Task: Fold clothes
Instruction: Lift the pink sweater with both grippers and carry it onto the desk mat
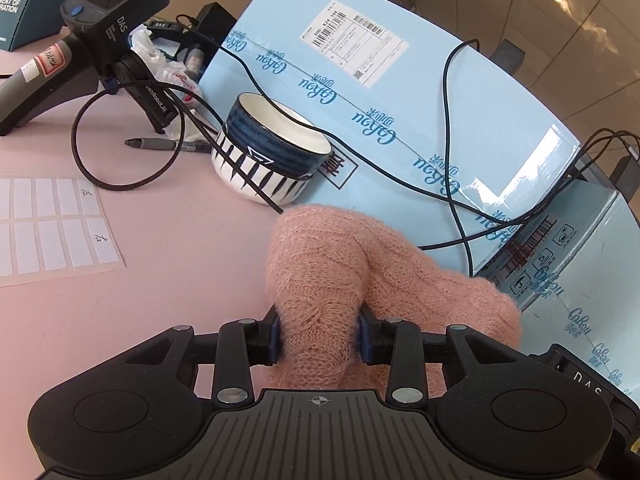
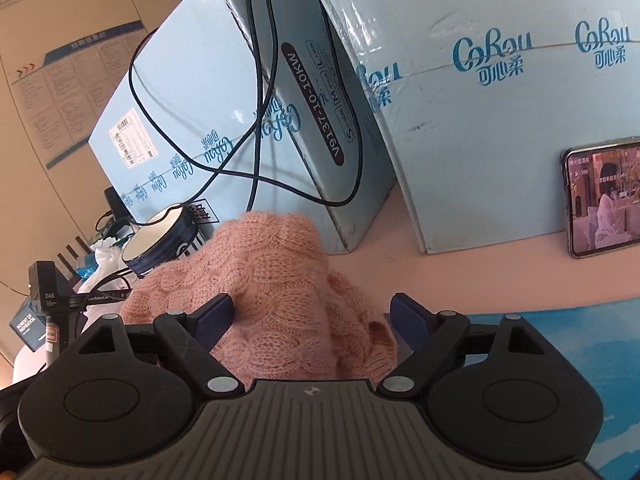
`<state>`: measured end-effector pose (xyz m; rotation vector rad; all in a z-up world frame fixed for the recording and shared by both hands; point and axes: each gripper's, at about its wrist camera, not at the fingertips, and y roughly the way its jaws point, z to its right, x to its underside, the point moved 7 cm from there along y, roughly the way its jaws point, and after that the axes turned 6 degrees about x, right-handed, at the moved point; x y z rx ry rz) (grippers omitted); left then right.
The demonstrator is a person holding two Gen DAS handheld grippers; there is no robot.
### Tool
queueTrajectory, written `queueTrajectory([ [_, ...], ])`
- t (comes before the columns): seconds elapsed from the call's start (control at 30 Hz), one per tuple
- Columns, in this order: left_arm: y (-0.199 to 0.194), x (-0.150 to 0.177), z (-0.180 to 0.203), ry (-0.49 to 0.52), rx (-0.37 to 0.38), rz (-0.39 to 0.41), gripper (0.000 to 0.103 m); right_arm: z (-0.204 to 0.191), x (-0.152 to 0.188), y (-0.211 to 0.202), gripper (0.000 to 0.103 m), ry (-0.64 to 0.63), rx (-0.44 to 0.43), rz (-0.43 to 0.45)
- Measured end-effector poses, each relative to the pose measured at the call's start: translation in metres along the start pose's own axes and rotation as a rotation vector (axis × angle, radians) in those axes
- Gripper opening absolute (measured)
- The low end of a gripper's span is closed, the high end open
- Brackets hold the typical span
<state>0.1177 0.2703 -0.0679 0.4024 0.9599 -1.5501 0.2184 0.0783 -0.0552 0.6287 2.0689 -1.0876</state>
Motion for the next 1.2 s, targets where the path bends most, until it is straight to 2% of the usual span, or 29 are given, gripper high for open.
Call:
queueTrajectory([
  [0.1,0.001,0.0,0.001,0.001,0.003,-0.003,0.036,0.002,0.009,0.01,0.088,0.016,-0.013,-0.035],
  [0.17,0.002,0.0,0.001,0.0,0.006,-0.004,0.036,-0.003,0.015,0.012,0.082,0.013,-0.02,-0.039],
  [0.27,0.001,0.0,0.004,0.003,0.018,-0.004,0.036,-0.012,0.015,0.008,0.051,0.01,-0.03,-0.034],
  [0.3,0.0,0.0,0.005,0.005,0.021,-0.003,0.036,-0.015,0.015,0.005,0.037,0.019,-0.043,-0.035],
  [0.4,-0.004,-0.001,0.008,0.01,0.04,0.014,0.036,-0.024,0.01,-0.007,0.03,0.049,-0.082,-0.001],
  [0.57,-0.019,-0.006,0.024,0.04,0.149,0.085,0.035,-0.036,0.004,-0.052,0.029,0.09,-0.194,0.081],
  [0.67,-0.029,-0.005,0.041,0.08,0.28,0.111,0.035,-0.032,0.001,-0.088,0.029,0.079,-0.22,0.143],
  [0.77,-0.043,0.001,0.066,0.147,0.448,0.135,0.035,-0.011,-0.002,-0.128,0.029,0.1,-0.237,0.186],
  [0.8,-0.047,0.005,0.075,0.176,0.495,0.13,0.035,-0.001,-0.001,-0.141,0.029,0.104,-0.237,0.194],
  [0.87,-0.052,0.016,0.092,0.196,0.572,0.07,0.036,0.022,0.002,-0.161,0.029,0.118,-0.212,0.201],
  [0.93,-0.052,0.033,0.112,0.194,0.584,-0.03,0.036,0.052,0.007,-0.182,0.028,0.138,-0.168,0.194],
  [1.0,-0.059,0.055,0.137,0.236,0.582,-0.092,0.036,0.081,0.013,-0.201,0.028,0.155,-0.119,0.192],
  [1.2,-0.077,0.122,0.195,0.311,0.531,-0.19,0.036,0.145,0.032,-0.254,0.028,0.174,-0.017,0.209],
])
